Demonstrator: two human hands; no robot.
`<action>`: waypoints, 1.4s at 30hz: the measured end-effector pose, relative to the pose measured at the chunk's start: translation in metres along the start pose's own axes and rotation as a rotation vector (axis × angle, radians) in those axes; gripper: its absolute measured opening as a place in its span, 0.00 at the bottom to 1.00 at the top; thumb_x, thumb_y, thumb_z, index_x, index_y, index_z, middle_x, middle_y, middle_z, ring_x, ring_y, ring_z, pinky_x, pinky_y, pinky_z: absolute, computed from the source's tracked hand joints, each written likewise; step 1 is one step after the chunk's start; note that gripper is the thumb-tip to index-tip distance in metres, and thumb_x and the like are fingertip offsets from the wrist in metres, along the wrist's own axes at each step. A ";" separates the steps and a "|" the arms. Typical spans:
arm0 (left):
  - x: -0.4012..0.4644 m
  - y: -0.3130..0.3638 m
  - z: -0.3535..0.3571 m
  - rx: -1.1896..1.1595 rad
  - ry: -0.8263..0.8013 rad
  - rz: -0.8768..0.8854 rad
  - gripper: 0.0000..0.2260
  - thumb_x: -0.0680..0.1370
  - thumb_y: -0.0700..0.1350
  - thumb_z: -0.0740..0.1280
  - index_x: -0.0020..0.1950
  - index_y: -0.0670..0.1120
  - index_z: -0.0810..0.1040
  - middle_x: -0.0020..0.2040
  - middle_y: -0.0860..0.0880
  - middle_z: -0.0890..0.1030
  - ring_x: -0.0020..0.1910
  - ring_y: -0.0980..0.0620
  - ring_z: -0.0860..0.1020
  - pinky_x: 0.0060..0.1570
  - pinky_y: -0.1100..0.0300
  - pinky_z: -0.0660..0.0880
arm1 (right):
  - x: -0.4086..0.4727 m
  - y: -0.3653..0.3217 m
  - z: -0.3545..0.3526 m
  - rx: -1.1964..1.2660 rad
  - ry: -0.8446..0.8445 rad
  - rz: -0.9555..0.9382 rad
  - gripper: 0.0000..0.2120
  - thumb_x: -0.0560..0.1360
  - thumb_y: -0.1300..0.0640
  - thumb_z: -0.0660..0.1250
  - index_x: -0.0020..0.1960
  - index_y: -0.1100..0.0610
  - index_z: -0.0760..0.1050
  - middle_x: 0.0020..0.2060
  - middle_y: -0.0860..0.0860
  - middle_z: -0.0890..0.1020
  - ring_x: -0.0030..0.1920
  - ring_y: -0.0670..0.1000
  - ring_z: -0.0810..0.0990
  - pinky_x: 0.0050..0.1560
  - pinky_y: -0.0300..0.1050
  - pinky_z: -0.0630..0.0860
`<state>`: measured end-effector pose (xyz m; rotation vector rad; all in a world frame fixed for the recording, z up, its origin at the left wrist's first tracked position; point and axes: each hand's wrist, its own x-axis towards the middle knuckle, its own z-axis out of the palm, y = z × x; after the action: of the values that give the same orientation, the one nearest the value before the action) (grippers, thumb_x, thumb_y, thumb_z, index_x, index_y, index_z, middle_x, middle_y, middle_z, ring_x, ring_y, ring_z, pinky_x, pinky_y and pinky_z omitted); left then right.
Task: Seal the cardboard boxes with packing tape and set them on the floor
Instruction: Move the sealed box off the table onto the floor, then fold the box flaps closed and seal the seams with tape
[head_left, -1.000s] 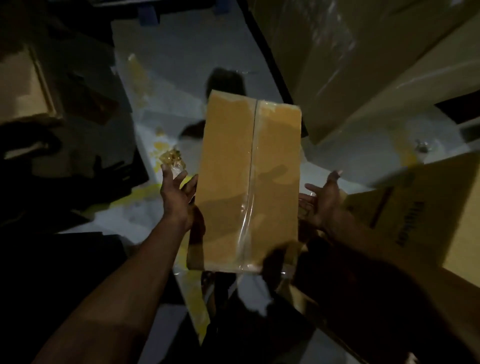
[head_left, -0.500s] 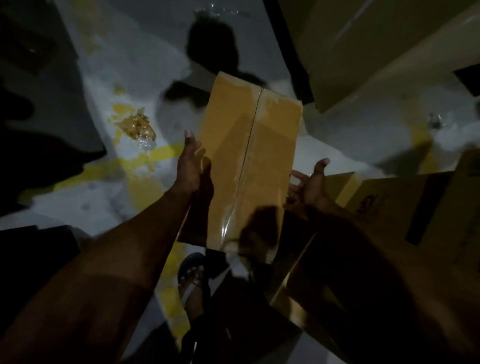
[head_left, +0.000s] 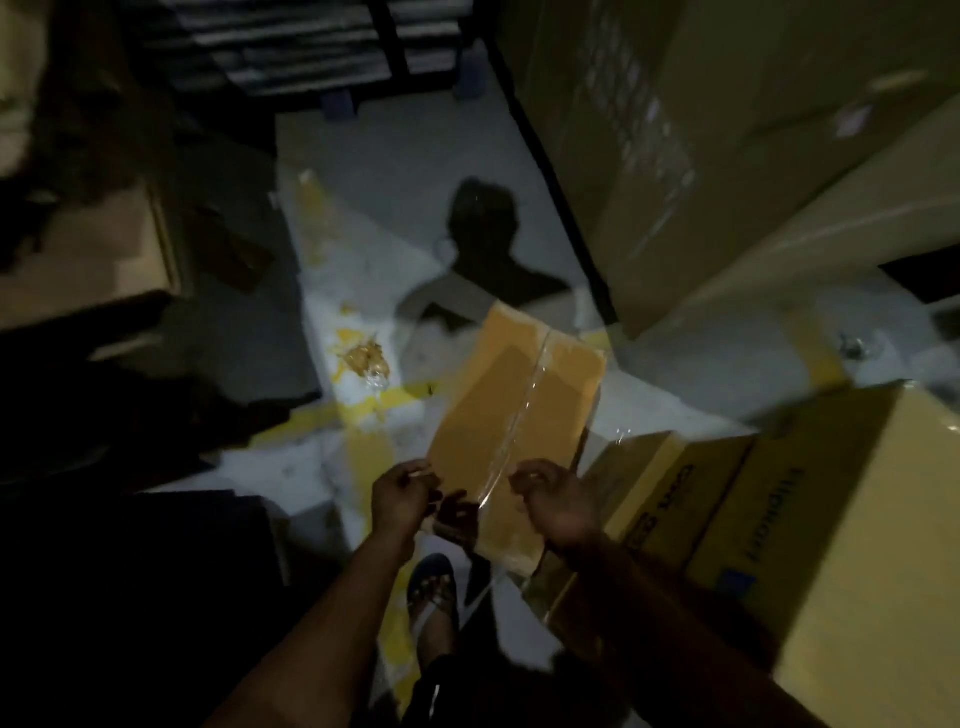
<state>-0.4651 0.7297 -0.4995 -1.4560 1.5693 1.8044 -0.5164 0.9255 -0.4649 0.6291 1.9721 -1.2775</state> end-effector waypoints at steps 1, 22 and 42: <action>-0.027 0.006 -0.006 0.030 -0.008 0.028 0.09 0.77 0.32 0.73 0.57 0.38 0.84 0.45 0.38 0.86 0.40 0.41 0.84 0.42 0.52 0.82 | -0.034 -0.008 -0.003 -0.084 -0.045 -0.063 0.07 0.79 0.56 0.69 0.44 0.47 0.82 0.45 0.48 0.86 0.45 0.51 0.85 0.41 0.39 0.74; -0.494 0.044 -0.332 0.039 0.132 0.633 0.05 0.81 0.41 0.72 0.55 0.41 0.85 0.44 0.43 0.85 0.41 0.49 0.82 0.43 0.54 0.78 | -0.463 -0.136 0.063 -0.213 -0.304 -0.872 0.04 0.74 0.47 0.72 0.40 0.43 0.84 0.37 0.49 0.86 0.36 0.50 0.85 0.43 0.52 0.81; -0.384 0.217 -0.644 -0.340 0.310 0.746 0.04 0.81 0.42 0.71 0.53 0.42 0.84 0.48 0.41 0.87 0.38 0.50 0.82 0.38 0.58 0.74 | -0.466 -0.408 0.411 -0.827 -0.302 -1.197 0.05 0.75 0.55 0.72 0.46 0.44 0.80 0.40 0.42 0.85 0.40 0.40 0.83 0.46 0.44 0.82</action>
<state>-0.1767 0.2283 0.0240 -1.4524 2.2691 2.4359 -0.3885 0.3740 0.0169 -1.2251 2.3410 -0.8431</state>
